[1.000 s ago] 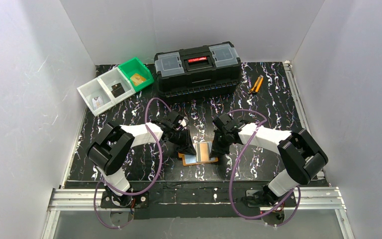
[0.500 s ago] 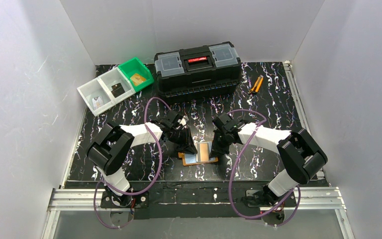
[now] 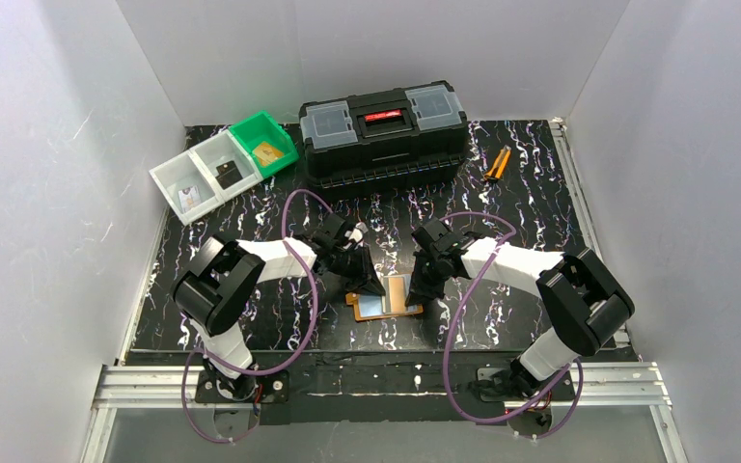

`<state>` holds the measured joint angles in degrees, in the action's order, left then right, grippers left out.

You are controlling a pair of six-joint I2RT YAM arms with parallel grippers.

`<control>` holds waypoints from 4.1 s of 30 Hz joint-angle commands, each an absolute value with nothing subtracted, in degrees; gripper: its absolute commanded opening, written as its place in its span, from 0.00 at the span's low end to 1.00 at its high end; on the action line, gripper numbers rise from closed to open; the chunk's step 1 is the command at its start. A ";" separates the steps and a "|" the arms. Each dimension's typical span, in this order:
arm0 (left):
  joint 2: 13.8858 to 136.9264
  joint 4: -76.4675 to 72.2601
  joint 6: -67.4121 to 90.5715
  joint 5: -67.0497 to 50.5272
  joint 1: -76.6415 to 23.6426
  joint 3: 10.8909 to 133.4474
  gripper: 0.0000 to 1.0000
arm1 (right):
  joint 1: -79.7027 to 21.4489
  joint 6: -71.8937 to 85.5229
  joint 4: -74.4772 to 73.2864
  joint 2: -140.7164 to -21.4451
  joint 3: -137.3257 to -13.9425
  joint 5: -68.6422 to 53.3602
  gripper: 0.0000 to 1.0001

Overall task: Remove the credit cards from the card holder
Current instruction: Remove the credit card from the card holder, then place the credit card in the storage box.

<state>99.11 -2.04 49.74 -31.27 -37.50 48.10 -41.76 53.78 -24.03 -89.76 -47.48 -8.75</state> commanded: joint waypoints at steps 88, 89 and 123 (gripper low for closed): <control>99.64 -11.28 53.19 -39.37 -31.82 40.46 0.10 | -42.28 51.92 -25.83 -94.73 -45.97 -5.27 0.05; 99.49 -11.00 53.18 -39.31 -31.82 40.55 0.06 | -42.28 51.88 -25.77 -94.74 -45.97 -5.25 0.05; 81.62 18.31 40.28 -28.19 -29.65 47.72 0.00 | -42.28 51.55 -29.06 -88.70 -49.85 -4.87 0.16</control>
